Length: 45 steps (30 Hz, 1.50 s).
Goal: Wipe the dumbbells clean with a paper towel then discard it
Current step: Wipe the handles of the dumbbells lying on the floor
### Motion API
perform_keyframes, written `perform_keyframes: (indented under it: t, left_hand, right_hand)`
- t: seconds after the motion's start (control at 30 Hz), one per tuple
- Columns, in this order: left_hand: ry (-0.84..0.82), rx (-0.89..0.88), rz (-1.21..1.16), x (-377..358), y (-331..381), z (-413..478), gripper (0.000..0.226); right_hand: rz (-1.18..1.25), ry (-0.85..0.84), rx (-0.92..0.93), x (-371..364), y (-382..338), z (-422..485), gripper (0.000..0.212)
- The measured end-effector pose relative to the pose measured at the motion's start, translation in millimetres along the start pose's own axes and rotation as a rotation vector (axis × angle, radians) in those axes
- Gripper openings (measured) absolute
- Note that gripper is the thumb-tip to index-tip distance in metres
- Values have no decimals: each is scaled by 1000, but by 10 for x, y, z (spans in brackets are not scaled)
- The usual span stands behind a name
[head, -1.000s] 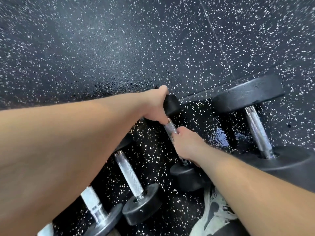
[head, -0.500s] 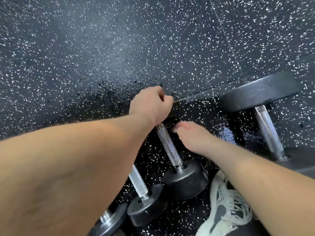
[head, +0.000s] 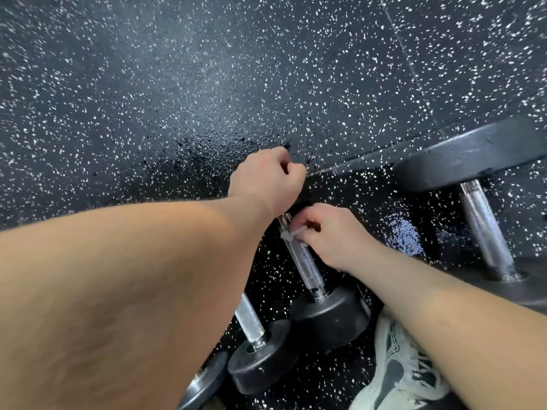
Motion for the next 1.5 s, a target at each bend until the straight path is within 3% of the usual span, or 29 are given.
perform_keyframes:
  t: [0.13,0.47,0.57,0.67,0.77,1.03,1.23,1.37,1.5]
  left_hand:
    - [-8,2,-4,-5,-8,-9,21]
    - [-8,2,0,-5,-6,-5,23]
    - [-7,8,-10,1,-8,-7,23]
    - [-1,5,-5,8,2,-9,22]
    - [1,2,8,8,9,-11,22]
    - [1,-10,10,-8,-9,-3,20]
    - [8,-8,9,2,0,-2,21]
    - [-2,-6,10,-5,-6,-7,22]
    - [-9,6,4,7,2,-14,21]
  right_hand:
    - [-177,-197,20,-11,85,-66,14]
    - [-257,-473,-16,-115,433,-244,27]
    - [-28,-446,-105,-28,426,-253,11]
    - [97,-236,-176,70,450,-127,2]
    - [149,-25,-219,82,416,15,5]
    - [395,81,-268,-88,357,146,14]
    - [324,10,-239,-87,301,121,12]
    - [221,-133,-222,-102,437,30,23]
    - [143,-245,-199,-105,535,-84,16]
Point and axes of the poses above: each hand's wrist, its own z-axis towards the middle knuckle, its own x-axis out of the back of the hand, y = z × x, the point moved 5 cm from there along z, towards the middle knuckle, and after that the axes turned 6 degrees about -x, right-handed, at the moved point
